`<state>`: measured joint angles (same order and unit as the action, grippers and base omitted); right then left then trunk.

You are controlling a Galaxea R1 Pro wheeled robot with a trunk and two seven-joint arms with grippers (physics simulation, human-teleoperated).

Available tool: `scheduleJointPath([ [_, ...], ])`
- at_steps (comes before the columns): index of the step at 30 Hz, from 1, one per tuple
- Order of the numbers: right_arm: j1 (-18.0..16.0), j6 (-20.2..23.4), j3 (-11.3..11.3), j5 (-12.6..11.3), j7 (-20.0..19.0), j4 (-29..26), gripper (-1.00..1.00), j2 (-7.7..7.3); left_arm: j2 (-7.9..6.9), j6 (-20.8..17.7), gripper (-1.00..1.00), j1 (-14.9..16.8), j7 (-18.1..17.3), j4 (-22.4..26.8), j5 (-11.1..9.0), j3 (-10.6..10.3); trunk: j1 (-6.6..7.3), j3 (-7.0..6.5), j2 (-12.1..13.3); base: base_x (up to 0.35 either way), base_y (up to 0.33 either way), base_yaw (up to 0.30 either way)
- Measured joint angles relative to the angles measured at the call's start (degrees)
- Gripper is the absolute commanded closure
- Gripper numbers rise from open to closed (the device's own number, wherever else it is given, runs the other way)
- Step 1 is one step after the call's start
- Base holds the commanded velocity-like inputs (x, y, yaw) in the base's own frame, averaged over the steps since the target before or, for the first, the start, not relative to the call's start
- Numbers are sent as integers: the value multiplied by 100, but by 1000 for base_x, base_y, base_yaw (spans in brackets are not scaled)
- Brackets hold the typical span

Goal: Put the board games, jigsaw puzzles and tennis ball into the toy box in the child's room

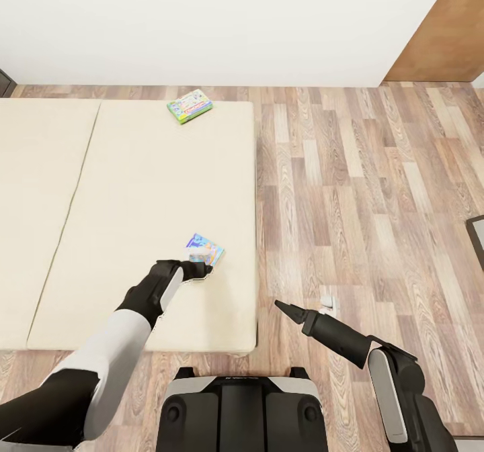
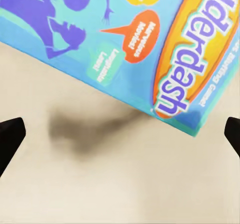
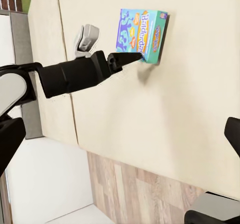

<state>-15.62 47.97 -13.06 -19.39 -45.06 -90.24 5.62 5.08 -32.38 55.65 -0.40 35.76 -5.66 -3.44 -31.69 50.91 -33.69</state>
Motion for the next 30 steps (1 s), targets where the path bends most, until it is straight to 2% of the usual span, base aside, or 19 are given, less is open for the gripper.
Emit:
scheduleJointPath([
  [8,0,-1,0,9,1,0,-100,3,-76,-57,-100,101,-5,3,-1,20,0,0,0,0,0,0],
  [20,4,-1,0,21,2,5,-100,5,-91,-64,-100,133,8,4,-1,24,0,0,0,0,0,0],
  [30,2,-1,0,30,2,8,-100,3,-110,-65,-100,279,62,-2,8,20,0,0,0,0,0,0],
])
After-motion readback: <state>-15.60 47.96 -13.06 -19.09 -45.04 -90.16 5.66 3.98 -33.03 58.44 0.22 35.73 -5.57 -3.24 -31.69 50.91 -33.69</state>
